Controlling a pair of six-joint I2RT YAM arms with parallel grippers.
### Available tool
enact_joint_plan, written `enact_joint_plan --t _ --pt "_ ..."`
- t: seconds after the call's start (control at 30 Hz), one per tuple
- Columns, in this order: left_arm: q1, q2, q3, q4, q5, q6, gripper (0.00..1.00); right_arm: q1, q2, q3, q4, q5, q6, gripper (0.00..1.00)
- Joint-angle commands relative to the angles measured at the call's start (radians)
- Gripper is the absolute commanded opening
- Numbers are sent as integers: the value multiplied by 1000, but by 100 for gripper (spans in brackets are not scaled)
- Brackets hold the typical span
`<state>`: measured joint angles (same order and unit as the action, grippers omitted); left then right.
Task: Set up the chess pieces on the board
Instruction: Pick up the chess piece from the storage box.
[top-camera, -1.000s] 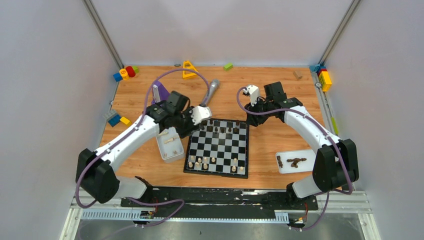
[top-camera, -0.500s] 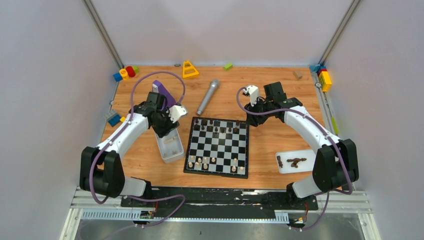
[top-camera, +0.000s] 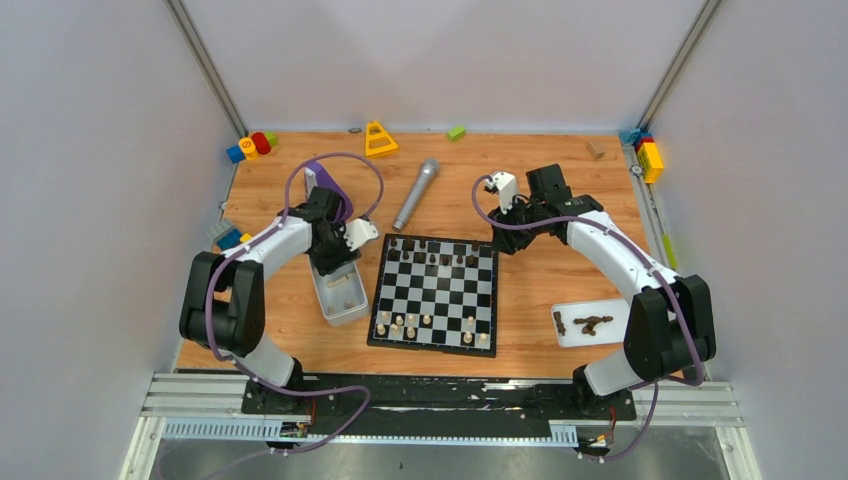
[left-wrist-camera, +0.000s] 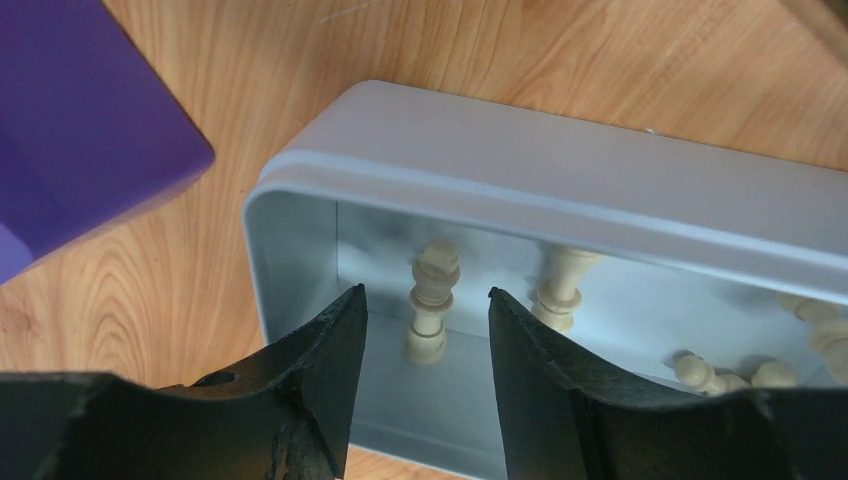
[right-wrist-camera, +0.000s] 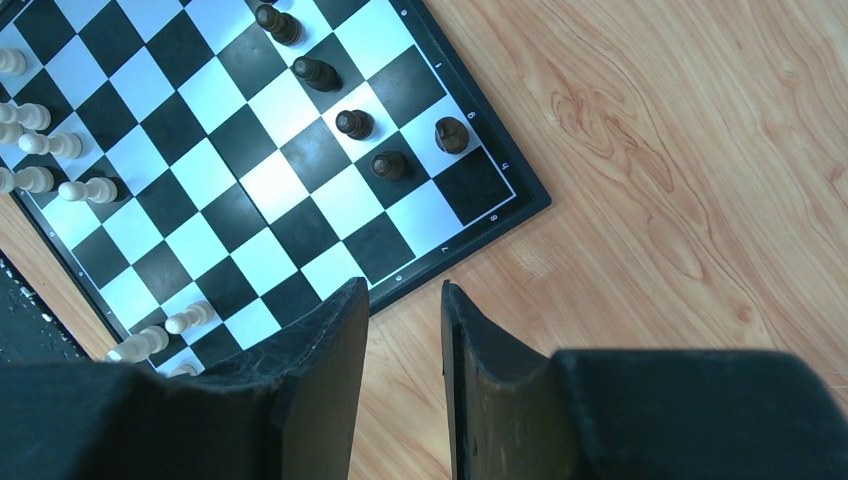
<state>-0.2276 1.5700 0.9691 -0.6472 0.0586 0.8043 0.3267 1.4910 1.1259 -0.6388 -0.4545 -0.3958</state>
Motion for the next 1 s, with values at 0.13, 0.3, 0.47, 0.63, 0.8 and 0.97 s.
enact_joint_plan --t 0.13,0.3,0.47,0.63,0.8,0.97 --pt "5 61 17 44 -9 43 55 7 11 17 4 -21 -21 34" --pt "4 90 18 59 5 38 51 6 15 18 1 -21 -20 34" --pt "4 90 20 54 28 24 29 8 20 20 -3 -21 -20 34" --pt "9 -12 8 44 72 -6 16 8 23 21 -5 -20 -21 34" --pt "11 -200 4 33 134 -79 12 11 23 22 -5 -21 -21 34" --pt "11 -355 39 8 375 -176 15 19 27 26 -6 -19 -19 34"
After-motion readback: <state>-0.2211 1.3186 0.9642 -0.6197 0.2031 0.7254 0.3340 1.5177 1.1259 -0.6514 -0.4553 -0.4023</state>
